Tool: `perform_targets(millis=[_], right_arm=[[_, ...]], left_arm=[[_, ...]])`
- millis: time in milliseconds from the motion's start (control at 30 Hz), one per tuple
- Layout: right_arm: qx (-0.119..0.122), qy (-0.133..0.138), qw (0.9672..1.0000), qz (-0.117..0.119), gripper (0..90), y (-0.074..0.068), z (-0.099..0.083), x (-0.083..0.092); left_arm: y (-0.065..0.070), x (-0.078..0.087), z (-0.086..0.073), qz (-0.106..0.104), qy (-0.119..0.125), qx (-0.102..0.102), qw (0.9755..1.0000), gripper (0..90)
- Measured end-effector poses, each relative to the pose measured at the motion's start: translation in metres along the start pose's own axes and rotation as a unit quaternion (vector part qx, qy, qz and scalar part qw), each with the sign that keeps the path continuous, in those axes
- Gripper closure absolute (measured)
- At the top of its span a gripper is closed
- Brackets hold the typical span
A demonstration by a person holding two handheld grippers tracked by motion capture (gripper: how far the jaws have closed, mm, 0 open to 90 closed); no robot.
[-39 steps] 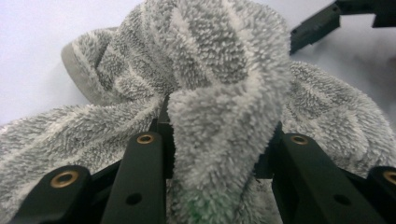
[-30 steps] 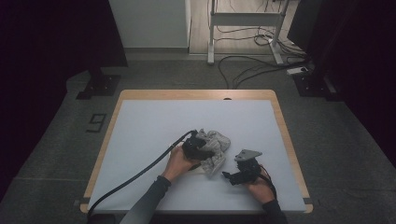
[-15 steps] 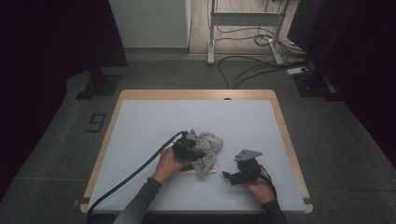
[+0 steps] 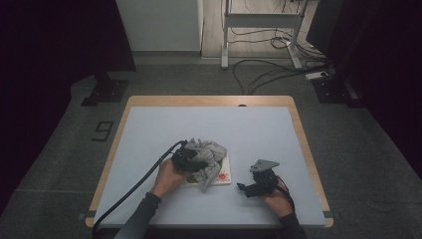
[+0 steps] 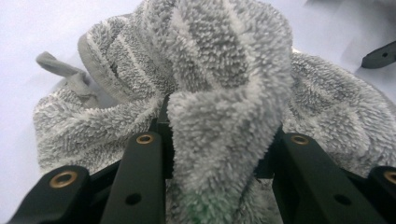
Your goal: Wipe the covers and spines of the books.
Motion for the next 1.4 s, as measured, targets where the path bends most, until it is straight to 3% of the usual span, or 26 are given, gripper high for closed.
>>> perform_targets(millis=[967,1400], right_arm=[[0.0,0.0,1.0,0.001,10.0,0.0,0.0,0.0],[-0.002,0.0,1.0,0.001,10.0,0.0,0.0,0.0]], left_arm=[[-0.031,0.042,-0.047,0.043,-0.009,0.029,0.9986,64.3],[-0.022,0.046,-0.054,0.051,-0.008,0.032,0.9981,64.7]])
Point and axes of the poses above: each handheld gripper's, and its own axes: x roughly backward along the jaws, z roughly out of its top, y roughly to its right, the point moved 2 cm from there along -x, roughly forward along the jaws, and after that the axes turned 8 degrees about z, right-handed, at the moved point
